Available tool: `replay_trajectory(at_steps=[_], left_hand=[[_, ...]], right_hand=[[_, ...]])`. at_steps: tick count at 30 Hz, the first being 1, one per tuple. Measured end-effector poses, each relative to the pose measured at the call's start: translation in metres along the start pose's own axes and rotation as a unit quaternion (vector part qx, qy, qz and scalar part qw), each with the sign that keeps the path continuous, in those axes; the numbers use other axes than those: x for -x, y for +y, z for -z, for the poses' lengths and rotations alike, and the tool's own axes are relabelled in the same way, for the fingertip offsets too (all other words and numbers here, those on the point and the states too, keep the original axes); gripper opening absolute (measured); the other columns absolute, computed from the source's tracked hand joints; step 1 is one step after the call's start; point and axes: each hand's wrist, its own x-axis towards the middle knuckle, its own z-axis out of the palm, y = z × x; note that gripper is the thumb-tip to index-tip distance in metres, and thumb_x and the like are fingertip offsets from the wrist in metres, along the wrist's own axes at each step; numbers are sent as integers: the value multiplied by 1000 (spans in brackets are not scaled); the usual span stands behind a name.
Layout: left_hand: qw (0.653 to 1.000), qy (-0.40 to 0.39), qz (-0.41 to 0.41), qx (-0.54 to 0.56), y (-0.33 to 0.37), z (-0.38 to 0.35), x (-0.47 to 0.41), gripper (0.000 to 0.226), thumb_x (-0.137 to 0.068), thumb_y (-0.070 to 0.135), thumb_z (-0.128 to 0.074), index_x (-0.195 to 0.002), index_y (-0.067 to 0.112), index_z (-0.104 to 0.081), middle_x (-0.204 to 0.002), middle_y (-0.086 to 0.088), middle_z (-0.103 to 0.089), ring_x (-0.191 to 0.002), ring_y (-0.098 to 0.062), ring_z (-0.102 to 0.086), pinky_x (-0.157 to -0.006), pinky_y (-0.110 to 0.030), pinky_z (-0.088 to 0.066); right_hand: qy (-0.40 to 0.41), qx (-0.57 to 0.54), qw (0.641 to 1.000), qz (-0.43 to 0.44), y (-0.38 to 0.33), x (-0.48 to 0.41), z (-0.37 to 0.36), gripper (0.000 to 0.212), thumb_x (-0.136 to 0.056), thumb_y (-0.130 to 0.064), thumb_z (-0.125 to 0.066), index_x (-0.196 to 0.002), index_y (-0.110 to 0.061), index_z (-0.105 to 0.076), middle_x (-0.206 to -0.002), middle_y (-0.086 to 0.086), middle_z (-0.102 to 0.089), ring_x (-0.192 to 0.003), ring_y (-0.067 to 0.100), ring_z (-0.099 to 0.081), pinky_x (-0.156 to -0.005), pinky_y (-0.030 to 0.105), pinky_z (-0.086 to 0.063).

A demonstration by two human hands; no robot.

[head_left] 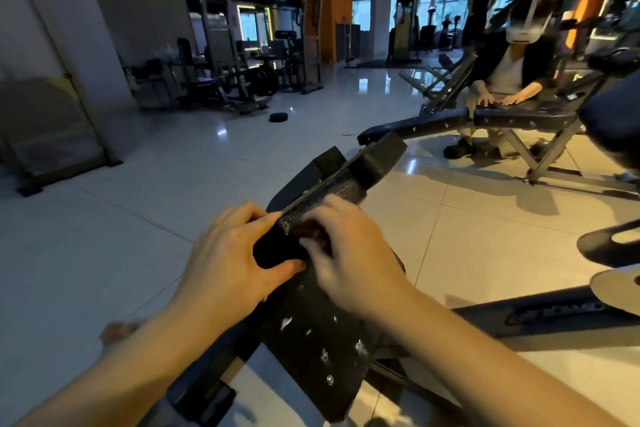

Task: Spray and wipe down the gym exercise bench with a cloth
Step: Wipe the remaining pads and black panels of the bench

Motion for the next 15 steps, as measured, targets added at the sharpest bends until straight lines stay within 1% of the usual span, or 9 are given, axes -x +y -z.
replay_trajectory(at_steps=[1,2,5,7,9,10,12,14,15], left_hand=[[1000,1,0,-5,0,1,1,58,-77,61,-68,-127,32,-66,-100,20,-49,-98,-6,-49,-84,-37,-50],[1000,2,1,-10,1,2,1,59,-77,62,-69,-127,31,-67,-100,19,-50,-98,-6,-49,-85,-38,-50],[1000,5,7,-25,3,2,0,67,-76,63,-69,-132,26,-65,-105,14,-54,-103,-8,-50,-88,-38,-50],[999,2,15,-28,7,3,0,69,-76,61,-71,-134,24,-65,-106,12,-55,-104,-10,-50,-89,-36,-50],[999,-4,21,-32,9,4,0,70,-76,61,-71,-136,25,-64,-105,13,-53,-105,-9,-49,-91,-36,-49],[999,-6,22,-32,9,5,0,70,-76,61,-71,-136,25,-64,-105,14,-53,-105,-9,-49,-91,-37,-50],[999,-7,29,-26,11,5,1,67,-76,61,-71,-134,27,-64,-102,16,-51,-104,-9,-50,-90,-37,-50],[999,-4,31,-26,12,4,1,61,-77,59,-72,-130,28,-65,-99,18,-49,-100,-7,-49,-87,-33,-49],[999,-3,31,-28,12,4,1,59,-78,57,-73,-129,28,-65,-99,19,-49,-100,-7,-49,-86,-32,-49]], right_hand=[[-7,8,1000,23,-1,5,0,19,-96,-24,-65,-113,-17,-66,-109,-5,-56,-101,8,-51,-86,21,-45],[-4,18,1000,21,4,2,3,20,-96,-24,-64,-114,-16,-66,-109,-5,-56,-102,9,-51,-87,21,-45],[24,65,994,-86,52,-35,7,20,-97,-22,-65,-114,-14,-68,-109,-2,-57,-103,15,-57,-87,26,-46],[34,76,980,-181,83,-58,13,22,-97,-20,-65,-116,-11,-69,-111,5,-65,-104,24,-64,-86,32,-50],[47,67,974,-209,83,-62,11,22,-97,-18,-65,-116,-9,-70,-112,9,-67,-104,27,-65,-83,32,-49],[48,60,978,-192,71,-58,8,21,-96,-18,-66,-115,-10,-70,-113,7,-65,-103,23,-64,-83,29,-47],[33,20,993,-110,35,-37,2,19,-96,-20,-67,-114,-15,-68,-112,0,-60,-100,12,-56,-85,26,-45],[12,3,1000,-17,8,-13,-2,17,-95,-23,-66,-110,-15,-66,-110,-4,-57,-99,10,-53,-86,27,-48],[11,15,1000,9,6,-9,-2,16,-96,-23,-66,-109,-15,-66,-109,-4,-57,-100,11,-54,-86,27,-49]])
